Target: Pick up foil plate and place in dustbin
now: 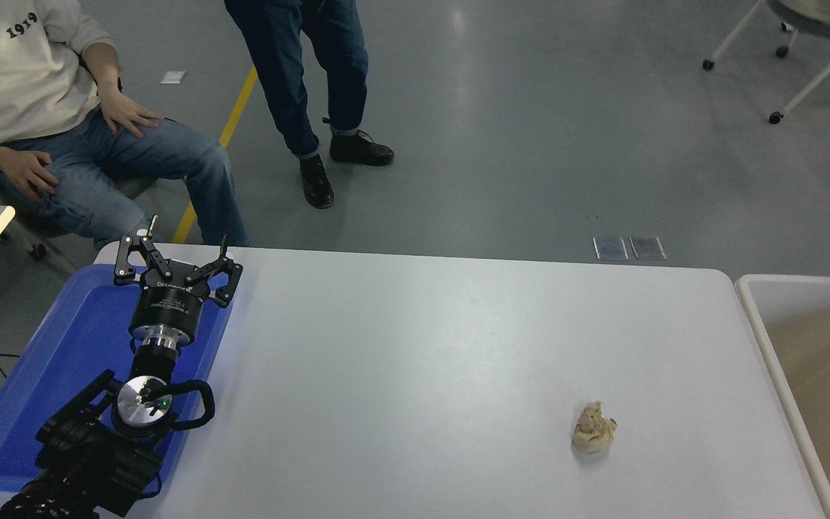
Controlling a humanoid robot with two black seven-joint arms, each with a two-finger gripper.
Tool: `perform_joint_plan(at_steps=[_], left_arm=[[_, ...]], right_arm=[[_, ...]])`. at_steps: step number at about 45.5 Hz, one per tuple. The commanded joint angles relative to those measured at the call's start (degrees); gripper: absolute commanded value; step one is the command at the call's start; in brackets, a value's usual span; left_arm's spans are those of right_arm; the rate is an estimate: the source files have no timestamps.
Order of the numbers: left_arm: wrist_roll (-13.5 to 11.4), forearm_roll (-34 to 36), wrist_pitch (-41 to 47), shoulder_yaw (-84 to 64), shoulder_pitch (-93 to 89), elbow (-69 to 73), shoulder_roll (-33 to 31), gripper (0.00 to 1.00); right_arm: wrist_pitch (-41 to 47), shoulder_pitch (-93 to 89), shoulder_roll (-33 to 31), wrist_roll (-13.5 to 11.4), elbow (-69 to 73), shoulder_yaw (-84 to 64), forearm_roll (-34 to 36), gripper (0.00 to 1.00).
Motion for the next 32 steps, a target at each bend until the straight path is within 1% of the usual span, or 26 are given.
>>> perform_joint_plan(at_steps=[1,14,19,24,32], left_arm=[[-0.08,-0.02,0.00,0.00,0.00,0.00,0.00,1.00],[-0.09,-0.02,0.00,0.00,0.00,0.00,0.00,1.00],[-0.09,-0.02,0.00,0.00,0.00,0.00,0.00,1.00],[-0.09,-0.02,0.00,0.00,0.00,0.00,0.00,1.00],[-0.09,-0.02,0.00,0.00,0.00,0.00,0.00,1.00]], right_arm=[[-4.86,-13.77,7.02,0.06,-9.38,11.43,0.06,0.00],[-8.90,-23.27,15.28,0.06,-21.24,18.38,0.14,0.00],[-11.27,-26.08,19.32,-0.02,-26.16,19.08,3.30,0.00],[-12.68,-28.02,21.17,0.06,-28.98,18.99,7.08,0.00],[-15.40,-29.69,23.90,0.06,-32.23,19.08,7.70,0.00]])
